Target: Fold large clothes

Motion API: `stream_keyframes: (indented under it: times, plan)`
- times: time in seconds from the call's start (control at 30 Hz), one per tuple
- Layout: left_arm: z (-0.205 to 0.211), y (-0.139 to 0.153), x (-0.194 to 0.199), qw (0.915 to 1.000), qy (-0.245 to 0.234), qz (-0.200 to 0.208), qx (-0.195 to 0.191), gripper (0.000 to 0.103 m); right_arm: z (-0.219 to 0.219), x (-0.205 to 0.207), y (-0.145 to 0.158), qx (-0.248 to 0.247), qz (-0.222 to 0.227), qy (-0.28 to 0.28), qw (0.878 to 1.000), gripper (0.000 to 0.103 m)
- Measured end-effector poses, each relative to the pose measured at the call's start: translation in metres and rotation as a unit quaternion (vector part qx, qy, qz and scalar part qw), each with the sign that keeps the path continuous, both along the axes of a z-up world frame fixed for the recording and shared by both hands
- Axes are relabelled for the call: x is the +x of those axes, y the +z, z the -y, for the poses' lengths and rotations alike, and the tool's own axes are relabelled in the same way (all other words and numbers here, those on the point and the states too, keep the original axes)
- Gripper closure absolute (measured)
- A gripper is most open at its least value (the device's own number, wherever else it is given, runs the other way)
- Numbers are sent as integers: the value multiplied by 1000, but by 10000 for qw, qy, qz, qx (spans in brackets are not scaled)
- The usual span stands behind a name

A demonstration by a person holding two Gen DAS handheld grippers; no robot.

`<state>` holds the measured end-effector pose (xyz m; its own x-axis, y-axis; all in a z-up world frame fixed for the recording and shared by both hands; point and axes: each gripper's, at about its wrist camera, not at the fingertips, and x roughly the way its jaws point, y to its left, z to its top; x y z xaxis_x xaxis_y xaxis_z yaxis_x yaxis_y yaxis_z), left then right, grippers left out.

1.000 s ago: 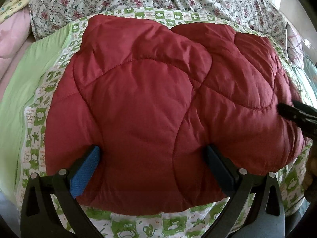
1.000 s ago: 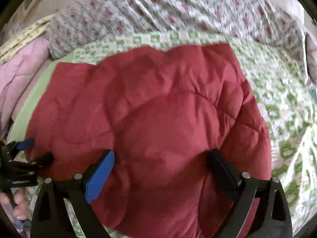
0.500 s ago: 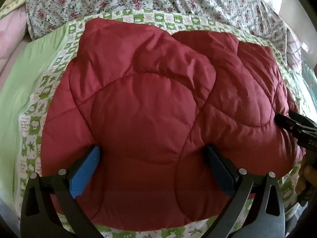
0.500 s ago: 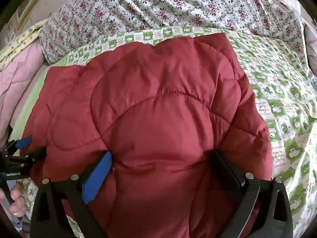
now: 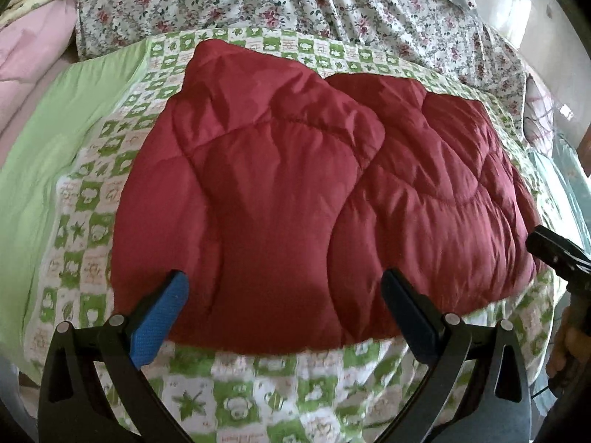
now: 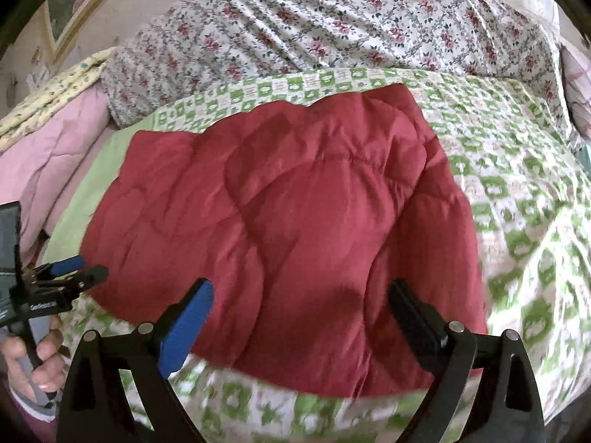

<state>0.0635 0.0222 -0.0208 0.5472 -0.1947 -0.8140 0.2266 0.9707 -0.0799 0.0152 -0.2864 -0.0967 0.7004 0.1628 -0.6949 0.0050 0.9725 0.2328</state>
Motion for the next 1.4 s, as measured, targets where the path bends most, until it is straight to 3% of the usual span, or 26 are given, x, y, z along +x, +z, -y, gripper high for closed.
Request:
stream_keyframes:
  times: [0.37,0.6,0.87,1.13,1.4]
  plan:
    - [6,-5,-52,9992,-196,-76,326,0,-46,-60,-6,-349,-175,559,9977,6]
    - [13,19,-78,9932,-578,289,972,0,-60,-78,7,-630,-294,881,9937,6]
    - [16,37,-72,9935,-492,400,947,0,-60,-79,31,-682,-92,872,9938,5]
    - [34,23,-45,9925,-294,247,1158,0,-56,-48,16,-622,-389,668,9951,5]
    - [33,21,-21,9961,-21,-93,882,0,-54,-20,9,-394,-623,550,9958,5]
